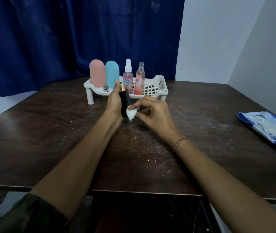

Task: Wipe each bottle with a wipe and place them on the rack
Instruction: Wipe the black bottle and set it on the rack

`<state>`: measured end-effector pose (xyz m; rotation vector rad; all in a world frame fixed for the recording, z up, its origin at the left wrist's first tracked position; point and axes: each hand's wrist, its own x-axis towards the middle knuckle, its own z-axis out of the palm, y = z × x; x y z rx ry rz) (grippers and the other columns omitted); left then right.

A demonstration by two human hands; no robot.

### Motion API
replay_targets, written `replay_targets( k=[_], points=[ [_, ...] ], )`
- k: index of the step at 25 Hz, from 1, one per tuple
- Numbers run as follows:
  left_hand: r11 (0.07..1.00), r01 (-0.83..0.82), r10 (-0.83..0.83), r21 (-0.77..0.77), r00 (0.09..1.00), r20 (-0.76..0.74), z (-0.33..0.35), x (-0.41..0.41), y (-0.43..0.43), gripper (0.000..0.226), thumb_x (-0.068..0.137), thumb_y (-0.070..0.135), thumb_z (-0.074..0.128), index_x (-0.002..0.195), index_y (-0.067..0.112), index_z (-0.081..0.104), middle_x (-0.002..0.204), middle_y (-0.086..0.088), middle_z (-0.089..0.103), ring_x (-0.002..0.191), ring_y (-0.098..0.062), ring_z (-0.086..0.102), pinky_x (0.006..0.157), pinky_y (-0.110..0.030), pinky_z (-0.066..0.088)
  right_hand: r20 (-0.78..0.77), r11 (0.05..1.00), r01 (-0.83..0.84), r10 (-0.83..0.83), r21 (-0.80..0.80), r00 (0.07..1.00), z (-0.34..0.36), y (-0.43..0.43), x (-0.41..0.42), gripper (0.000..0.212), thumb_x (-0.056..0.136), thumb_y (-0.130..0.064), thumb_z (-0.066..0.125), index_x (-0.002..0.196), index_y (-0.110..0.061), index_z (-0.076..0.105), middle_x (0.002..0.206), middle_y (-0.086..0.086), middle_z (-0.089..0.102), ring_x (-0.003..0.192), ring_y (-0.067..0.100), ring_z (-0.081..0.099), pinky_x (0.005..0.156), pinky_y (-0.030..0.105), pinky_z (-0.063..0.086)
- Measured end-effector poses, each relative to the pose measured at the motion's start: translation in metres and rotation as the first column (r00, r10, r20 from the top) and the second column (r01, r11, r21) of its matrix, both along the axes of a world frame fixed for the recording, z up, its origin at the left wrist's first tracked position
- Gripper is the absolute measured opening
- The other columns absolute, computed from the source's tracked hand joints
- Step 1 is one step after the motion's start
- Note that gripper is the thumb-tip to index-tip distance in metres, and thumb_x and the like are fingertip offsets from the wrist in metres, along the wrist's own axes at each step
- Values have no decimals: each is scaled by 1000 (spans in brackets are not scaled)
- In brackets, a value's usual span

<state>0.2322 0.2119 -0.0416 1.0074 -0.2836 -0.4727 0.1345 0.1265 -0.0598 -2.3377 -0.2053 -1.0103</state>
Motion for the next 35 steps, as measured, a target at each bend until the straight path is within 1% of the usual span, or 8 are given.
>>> replay_targets(
  k=[6, 11, 15, 20, 26, 30, 32, 35],
  points=[
    [968, 244, -244, 62, 970, -14, -1, -6, 3, 38, 99, 33, 37, 72, 13, 54, 56, 3, 55, 47, -8, 48, 43, -18, 36, 55, 991, 78, -84, 106, 995, 5, -2, 0, 19, 71, -3, 75, 90, -6, 72, 87, -3, 65, 77, 5, 60, 73, 17, 52],
    [960, 273, -277, 68, 959, 58, -2, -17, -1, 29, 98, 21, 39, 79, 11, 59, 60, 2, 63, 57, -8, 56, 55, -20, 44, 95, 968, 191, -208, 162, 974, 8, -7, 1, 17, 74, -3, 73, 91, -3, 71, 86, -3, 61, 78, 7, 58, 75, 16, 51],
    [958, 287, -287, -14, 958, 10, 0, -7, 5, 38, 100, 33, 31, 71, 14, 47, 55, 3, 51, 43, -8, 47, 38, -16, 36, 52, 994, 69, -74, 79, 996, 3, -3, 2, 21, 75, -1, 72, 96, -4, 70, 91, -4, 61, 83, 11, 61, 79, 23, 53],
    [961, 227, -233, -155, 972, -17, -3, 13, 12, 43, 100, 36, 31, 65, 14, 45, 56, 3, 45, 47, -8, 42, 45, -19, 40, 6, 998, -48, 48, -29, 999, 1, 1, 3, 21, 75, -3, 73, 95, -2, 71, 93, 4, 67, 87, 3, 58, 79, 17, 51],
    [915, 389, -391, -108, 921, 3, 2, -7, 9, 39, 100, 31, 30, 69, 14, 45, 52, 4, 52, 46, -7, 49, 49, -17, 41, 87, 971, 82, -104, 225, 991, 7, 0, 2, 23, 76, -1, 72, 99, -2, 69, 88, -6, 63, 78, 4, 60, 75, 14, 52],
    [915, 360, -365, -183, 931, 8, 3, -4, 13, 41, 99, 36, 27, 65, 17, 40, 53, 4, 49, 46, -10, 48, 47, -18, 36, 7, 942, 10, -13, 337, 1000, 6, 6, 1, 26, 76, 0, 71, 99, -10, 68, 84, -17, 60, 76, -5, 60, 75, 8, 49],
    [926, 283, -297, -251, 955, -20, 1, 3, 15, 42, 99, 37, 29, 64, 18, 42, 53, 5, 44, 47, -10, 44, 47, -17, 36, -37, 935, -47, 64, 352, 997, 3, 9, 0, 29, 76, -1, 71, 100, -16, 66, 85, -17, 62, 78, -5, 61, 77, 14, 52],
    [925, 211, -250, -316, 964, -88, 0, 8, 15, 41, 100, 35, 29, 69, 16, 47, 52, 4, 44, 44, -9, 42, 45, -16, 38, -85, 913, -66, 110, 402, 990, 2, 9, 2, 25, 77, -3, 71, 102, -10, 68, 90, -8, 66, 86, 8, 65, 83, 30, 55]
  ],
)
